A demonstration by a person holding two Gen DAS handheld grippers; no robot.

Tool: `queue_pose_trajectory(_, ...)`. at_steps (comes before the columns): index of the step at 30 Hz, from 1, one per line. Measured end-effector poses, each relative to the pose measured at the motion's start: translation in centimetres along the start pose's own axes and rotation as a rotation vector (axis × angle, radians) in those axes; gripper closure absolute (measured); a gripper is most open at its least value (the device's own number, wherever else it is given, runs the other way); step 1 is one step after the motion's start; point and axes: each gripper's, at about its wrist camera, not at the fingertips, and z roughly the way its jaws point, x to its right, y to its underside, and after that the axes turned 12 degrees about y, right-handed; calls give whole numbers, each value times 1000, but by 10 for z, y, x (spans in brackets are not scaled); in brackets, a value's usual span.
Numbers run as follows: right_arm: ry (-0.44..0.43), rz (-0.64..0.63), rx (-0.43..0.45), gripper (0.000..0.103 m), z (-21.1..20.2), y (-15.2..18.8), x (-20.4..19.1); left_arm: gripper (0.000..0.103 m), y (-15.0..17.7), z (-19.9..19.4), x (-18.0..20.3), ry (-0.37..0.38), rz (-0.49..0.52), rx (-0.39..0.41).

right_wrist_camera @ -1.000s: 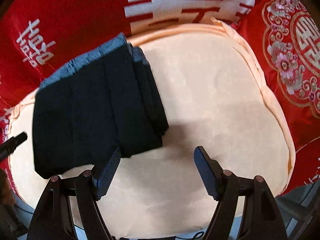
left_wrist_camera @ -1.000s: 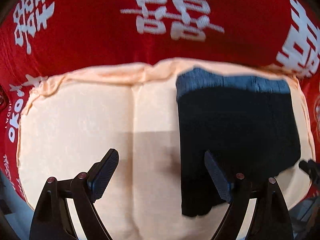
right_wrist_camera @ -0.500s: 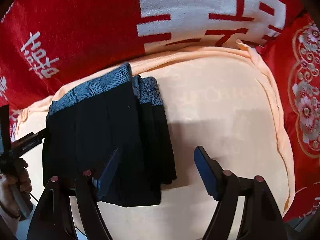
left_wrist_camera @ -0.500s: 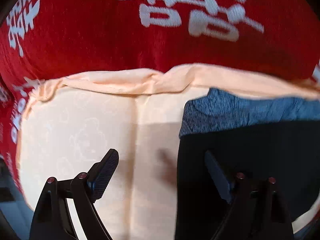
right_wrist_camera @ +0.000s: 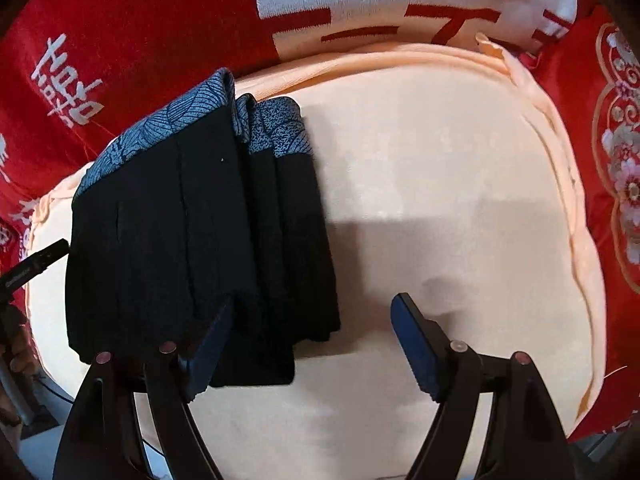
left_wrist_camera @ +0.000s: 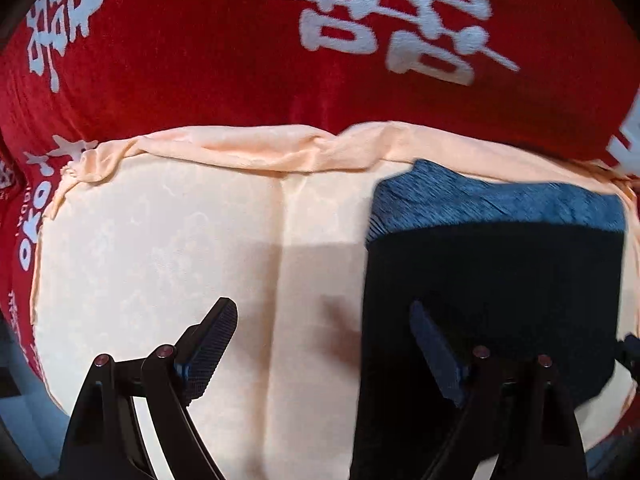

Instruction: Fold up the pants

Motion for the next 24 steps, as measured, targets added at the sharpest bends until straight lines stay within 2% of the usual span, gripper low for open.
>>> queue_pose_trajectory(6,-17,38,-20,21,-4,14,10,14,15,-7,9,85,2,-30)
queue_pose_trajectory(14,-54,54,-38,21,-3,18,20,14,23,-1,16,102,2,-57)
queue_pose_trajectory(24,-162,102,-48,20,0,6,42,14,21,6,18,116,8,-75)
